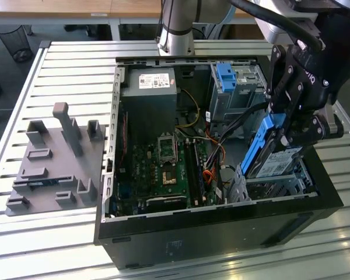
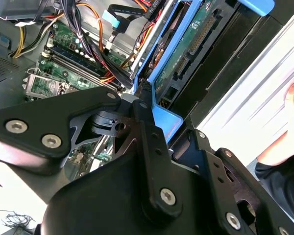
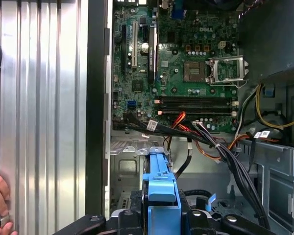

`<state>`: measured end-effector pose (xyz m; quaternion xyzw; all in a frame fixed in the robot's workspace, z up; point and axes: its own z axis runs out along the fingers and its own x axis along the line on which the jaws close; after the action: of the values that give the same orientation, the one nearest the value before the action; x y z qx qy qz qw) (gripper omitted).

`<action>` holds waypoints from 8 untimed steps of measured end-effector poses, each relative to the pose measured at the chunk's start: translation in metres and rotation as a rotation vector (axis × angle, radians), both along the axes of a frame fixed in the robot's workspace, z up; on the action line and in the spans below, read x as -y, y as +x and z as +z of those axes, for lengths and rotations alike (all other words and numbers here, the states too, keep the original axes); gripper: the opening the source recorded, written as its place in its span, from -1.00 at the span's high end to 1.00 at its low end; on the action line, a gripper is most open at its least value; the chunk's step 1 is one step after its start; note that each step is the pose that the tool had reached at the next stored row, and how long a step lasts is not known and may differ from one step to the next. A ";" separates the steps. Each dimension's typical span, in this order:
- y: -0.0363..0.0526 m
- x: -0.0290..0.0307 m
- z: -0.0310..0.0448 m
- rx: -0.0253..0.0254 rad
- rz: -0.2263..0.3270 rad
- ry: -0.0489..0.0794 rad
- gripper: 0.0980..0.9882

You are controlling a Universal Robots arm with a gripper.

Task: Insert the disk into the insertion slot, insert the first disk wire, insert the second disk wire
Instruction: 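Insert the disk into the insertion slot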

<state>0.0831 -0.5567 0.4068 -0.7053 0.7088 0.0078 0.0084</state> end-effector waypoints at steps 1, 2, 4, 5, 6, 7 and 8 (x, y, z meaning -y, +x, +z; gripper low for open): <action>0.0000 0.0000 -0.0005 0.0000 0.000 0.000 0.40; 0.0000 0.0000 -0.0010 0.0000 0.000 0.000 0.40; 0.0000 0.0000 -0.0018 0.0000 0.000 0.000 0.40; 0.0000 0.0000 -0.0022 0.0000 0.000 0.000 0.40; 0.0000 0.0000 -0.0025 0.0000 0.000 0.000 0.40; 0.0000 0.0000 -0.0028 0.0000 0.000 0.000 0.40; 0.0000 0.0000 -0.0031 0.0000 0.000 0.000 0.40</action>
<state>0.0831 -0.5567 0.4038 -0.7053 0.7088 0.0077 0.0084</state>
